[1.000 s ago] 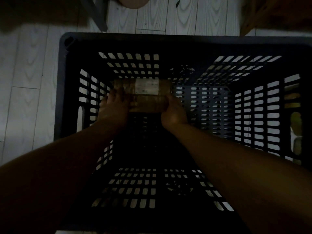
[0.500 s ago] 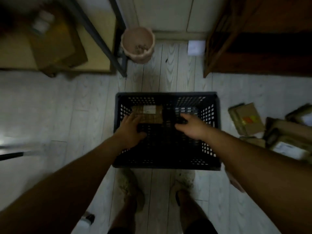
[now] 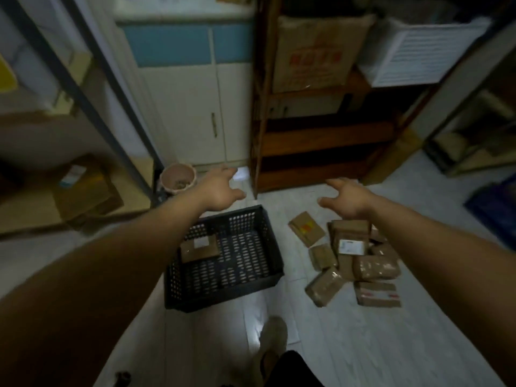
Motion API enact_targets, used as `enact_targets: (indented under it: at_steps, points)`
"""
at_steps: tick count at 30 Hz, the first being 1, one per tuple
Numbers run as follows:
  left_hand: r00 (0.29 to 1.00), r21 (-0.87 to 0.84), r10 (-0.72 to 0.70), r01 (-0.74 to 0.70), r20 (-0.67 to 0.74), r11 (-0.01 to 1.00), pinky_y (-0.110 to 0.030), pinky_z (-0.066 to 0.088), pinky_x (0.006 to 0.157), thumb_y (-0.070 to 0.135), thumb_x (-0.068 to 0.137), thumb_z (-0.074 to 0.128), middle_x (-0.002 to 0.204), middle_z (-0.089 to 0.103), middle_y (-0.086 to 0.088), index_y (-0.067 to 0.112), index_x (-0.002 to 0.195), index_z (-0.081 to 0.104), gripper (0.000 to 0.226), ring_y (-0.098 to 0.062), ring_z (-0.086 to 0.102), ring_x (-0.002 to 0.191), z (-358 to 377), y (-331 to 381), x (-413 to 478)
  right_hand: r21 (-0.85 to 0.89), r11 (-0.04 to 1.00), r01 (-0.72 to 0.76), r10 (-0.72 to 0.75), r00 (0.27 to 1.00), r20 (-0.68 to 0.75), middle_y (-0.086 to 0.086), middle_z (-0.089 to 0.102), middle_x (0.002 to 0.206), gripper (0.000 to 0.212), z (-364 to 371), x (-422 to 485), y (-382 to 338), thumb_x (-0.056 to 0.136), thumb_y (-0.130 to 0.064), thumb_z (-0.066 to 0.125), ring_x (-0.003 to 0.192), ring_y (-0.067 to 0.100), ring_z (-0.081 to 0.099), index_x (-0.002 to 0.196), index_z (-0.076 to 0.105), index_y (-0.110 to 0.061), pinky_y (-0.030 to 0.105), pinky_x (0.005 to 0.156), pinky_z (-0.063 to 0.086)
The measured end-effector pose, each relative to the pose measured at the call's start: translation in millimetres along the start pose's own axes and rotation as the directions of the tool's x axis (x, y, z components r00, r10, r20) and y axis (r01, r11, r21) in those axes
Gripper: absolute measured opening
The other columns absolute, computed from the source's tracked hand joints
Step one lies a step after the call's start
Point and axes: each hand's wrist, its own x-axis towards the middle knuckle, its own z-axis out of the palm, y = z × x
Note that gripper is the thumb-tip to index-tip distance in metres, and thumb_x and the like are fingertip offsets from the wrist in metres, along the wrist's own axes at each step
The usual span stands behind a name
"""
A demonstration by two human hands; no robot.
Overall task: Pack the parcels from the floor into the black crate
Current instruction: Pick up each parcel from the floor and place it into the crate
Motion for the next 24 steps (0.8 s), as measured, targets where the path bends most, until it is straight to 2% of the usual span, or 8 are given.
enact_targets:
  at_steps: [3, 7, 10, 13, 19, 24]
  points:
    - [0.994, -0.008, 0.105, -0.105, 0.027, 0.994, -0.032, 0.017, 0.115, 0.040, 0.093, 0.052, 0.159, 0.010, -0.009, 0.017, 0.152, 0.014, 0.074, -0.025, 0.014, 0.146, -17, 66, -26, 0.025, 0.998, -0.058, 0.061, 0.991, -0.117, 0.005, 0.017, 0.159, 0.072, -41, -58, 32, 0.092, -0.049, 0.053, 0.143, 0.027, 0.025, 0.151, 0.023, -0.021, 0.038, 0.113, 0.027]
    - [0.979, 0.041, 0.200, -0.201, 0.035, 0.979, -0.039, 0.016, 0.119, 0.043, 0.091, 0.055, 0.160, 0.007, -0.008, 0.020, 0.151, 0.013, 0.077, -0.027, 0.010, 0.146, -16, 144, -43, 0.043, 0.992, -0.120, 0.127, 0.963, -0.236, 0.005, 0.026, 0.156, 0.071, -88, -122, 87, 0.091, -0.050, 0.054, 0.141, 0.026, 0.031, 0.150, 0.026, -0.023, 0.036, 0.111, 0.030]
    - [0.967, 0.101, 0.249, -0.254, 0.055, 0.962, -0.040, 0.015, 0.119, 0.046, 0.090, 0.055, 0.160, 0.005, -0.008, 0.024, 0.151, 0.014, 0.077, -0.027, 0.009, 0.147, -5, 213, -50, 0.060, 0.984, -0.166, 0.177, 0.944, -0.278, 0.005, 0.024, 0.157, 0.070, -114, -169, 142, 0.092, -0.047, 0.054, 0.142, 0.025, 0.029, 0.151, 0.025, -0.022, 0.035, 0.111, 0.029]
    - [0.950, 0.098, 0.306, -0.310, 0.057, 0.946, -0.039, 0.017, 0.118, 0.046, 0.090, 0.055, 0.160, 0.008, -0.007, 0.024, 0.151, 0.017, 0.075, -0.027, 0.013, 0.146, 17, 291, -54, 0.057, 0.973, -0.225, 0.232, 0.930, -0.287, 0.006, 0.024, 0.157, 0.068, -132, -210, 208, 0.093, -0.045, 0.053, 0.142, 0.025, 0.028, 0.151, 0.025, -0.021, 0.035, 0.112, 0.028]
    - [0.915, 0.060, 0.389, -0.397, 0.110, 0.916, -0.040, 0.019, 0.118, 0.042, 0.091, 0.056, 0.159, 0.009, -0.005, 0.025, 0.151, 0.018, 0.073, -0.026, 0.015, 0.146, 102, 445, -71, 0.169, 0.934, -0.316, 0.351, 0.901, -0.254, 0.006, 0.028, 0.156, 0.070, -171, -270, 348, 0.091, -0.050, 0.054, 0.139, 0.027, 0.034, 0.150, 0.027, -0.025, 0.038, 0.110, 0.032]
    - [0.900, 0.086, 0.393, -0.414, 0.191, 0.906, -0.040, 0.015, 0.118, 0.038, 0.092, 0.055, 0.160, 0.007, -0.006, 0.025, 0.151, 0.016, 0.072, -0.026, 0.013, 0.146, 145, 501, -69, 0.168, 0.925, -0.339, 0.372, 0.898, -0.234, 0.007, 0.028, 0.155, 0.069, -186, -276, 406, 0.092, -0.051, 0.052, 0.138, 0.028, 0.033, 0.150, 0.025, -0.025, 0.037, 0.110, 0.030]
